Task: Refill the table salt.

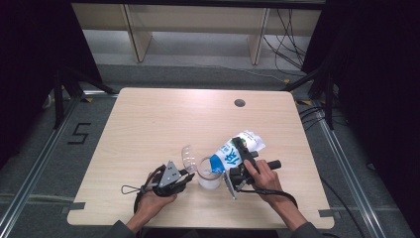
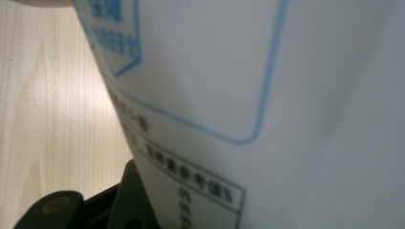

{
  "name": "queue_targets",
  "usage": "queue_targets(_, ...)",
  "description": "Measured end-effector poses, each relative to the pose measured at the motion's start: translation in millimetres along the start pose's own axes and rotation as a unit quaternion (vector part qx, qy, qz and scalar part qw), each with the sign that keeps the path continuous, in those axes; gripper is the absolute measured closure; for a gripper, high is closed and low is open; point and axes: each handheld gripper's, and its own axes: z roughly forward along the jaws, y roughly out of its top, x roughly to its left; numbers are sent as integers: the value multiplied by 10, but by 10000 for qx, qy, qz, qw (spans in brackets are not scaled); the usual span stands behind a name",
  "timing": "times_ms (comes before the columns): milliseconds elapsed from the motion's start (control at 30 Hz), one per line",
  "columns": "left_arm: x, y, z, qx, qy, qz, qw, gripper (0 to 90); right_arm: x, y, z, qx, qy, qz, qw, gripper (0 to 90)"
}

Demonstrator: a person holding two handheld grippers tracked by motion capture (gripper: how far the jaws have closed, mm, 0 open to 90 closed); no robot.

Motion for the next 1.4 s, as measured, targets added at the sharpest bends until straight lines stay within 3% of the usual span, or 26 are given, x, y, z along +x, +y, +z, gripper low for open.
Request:
queue_targets(67,0,0,0,1,3,0,10000,733,-1,1,-4,16,-10,3,10000,584)
queue_targets(133,-5,-1,3,-26,-3,-56,10000,734,18,2,-22,136,26,156,9998,584)
queue_targets(367,-5,-1,2,-26,-4,-45,10000,733,24,3,-19,126,38,174,9998,587)
queue_targets(433,-6,-2,2,-25,-20,-62,10000,733,8,6,-8,46,39,55,10000,588)
queue_targets(533,-4,-1,2,-24,-6,-38,10000,733,25,11,-21,123,76,134,9998,589)
queue_targets(600,-8,-2,3,-26,-19,-83,10000,733,-11,16,-15,50,37,-89,9999,590)
queue_targets(667,-6,-1,0,-11,-30,-88,10000,733,-10,13,-16,61,35,-41,10000,591)
queue_targets(700,-1,3,-5,-3,-15,-24,10000,732,21,6,-22,130,47,182,9997,591)
queue_targets(733,-9,-1,-2,-3,-18,-90,10000,732,23,6,-24,157,56,197,9997,591)
queue_targets(767,-1,1,1,-24,-19,-16,10000,732,22,4,-21,142,52,180,9997,591)
queue_targets(800,-11,-1,-1,-5,-1,-96,10000,732,22,4,-20,140,53,186,9997,591)
queue_targets(867,-5,3,-4,-3,3,-25,10000,732,13,6,-13,81,53,99,9999,592)
queue_targets(900,-11,-2,4,-30,-17,-104,9999,732,20,8,-20,126,60,148,9998,592)
queue_targets(1000,-8,-2,3,-25,-19,-85,10000,733,10,10,-14,84,58,82,9999,594)
queue_targets(1200,-3,1,0,-18,-16,-28,10000,733,13,2,-21,167,74,138,9997,596)
queue_targets(1400,-9,-2,1,-21,-8,-83,10000,732,12,-1,-4,50,-6,141,9999,597)
